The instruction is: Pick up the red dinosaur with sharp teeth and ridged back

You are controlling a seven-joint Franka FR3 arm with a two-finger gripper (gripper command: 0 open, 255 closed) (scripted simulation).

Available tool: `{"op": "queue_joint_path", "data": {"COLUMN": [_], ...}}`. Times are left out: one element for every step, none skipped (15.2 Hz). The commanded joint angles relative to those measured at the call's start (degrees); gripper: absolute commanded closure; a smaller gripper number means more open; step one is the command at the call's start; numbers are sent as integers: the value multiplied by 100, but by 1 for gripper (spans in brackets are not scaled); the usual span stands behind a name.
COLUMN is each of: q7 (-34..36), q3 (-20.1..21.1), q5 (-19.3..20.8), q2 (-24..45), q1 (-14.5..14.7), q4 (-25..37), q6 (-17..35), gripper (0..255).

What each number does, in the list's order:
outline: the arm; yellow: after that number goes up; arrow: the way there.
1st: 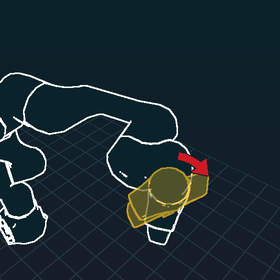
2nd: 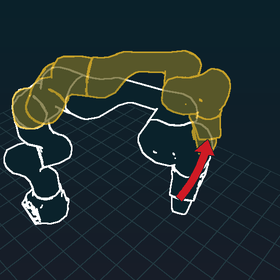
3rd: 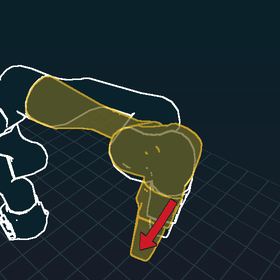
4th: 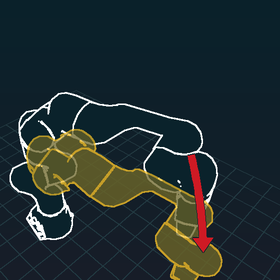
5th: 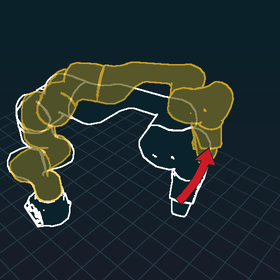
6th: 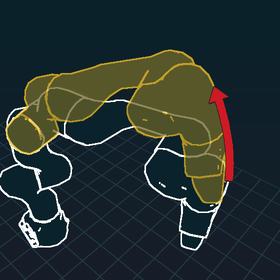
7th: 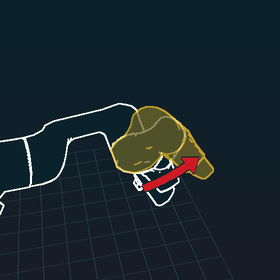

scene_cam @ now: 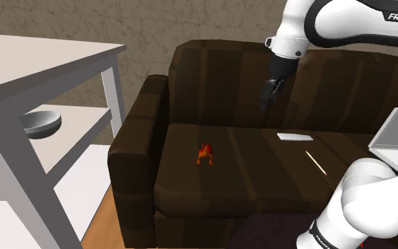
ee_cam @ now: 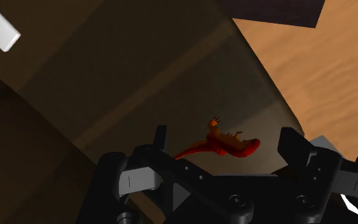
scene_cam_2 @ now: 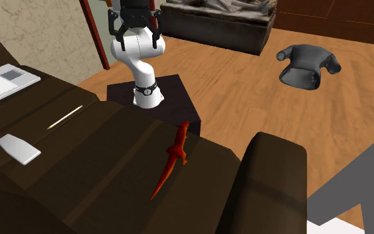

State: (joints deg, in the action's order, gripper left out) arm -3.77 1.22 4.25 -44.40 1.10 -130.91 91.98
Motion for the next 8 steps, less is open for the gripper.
{"op": "queue_joint_path", "data": {"q7": [0, 205, 409, 613, 817, 1022, 1227, 1433], "q3": [0, 99, 198, 298, 398, 497, 597, 696], "q5": [0, -34, -67, -96, -122, -144, -162, -174], "q2": [0, 71, 154, 247, 351, 467, 593, 729], "q1": [0, -24, -50, -77, -105, -132, -164, -196], "q4": [0, -104, -199, -283, -357, -420, -473, -516], "q6": [0, 172, 345, 518, 691, 865, 1037, 1209], "gripper": [0, 0, 0, 0, 0, 0, 0, 0]}}
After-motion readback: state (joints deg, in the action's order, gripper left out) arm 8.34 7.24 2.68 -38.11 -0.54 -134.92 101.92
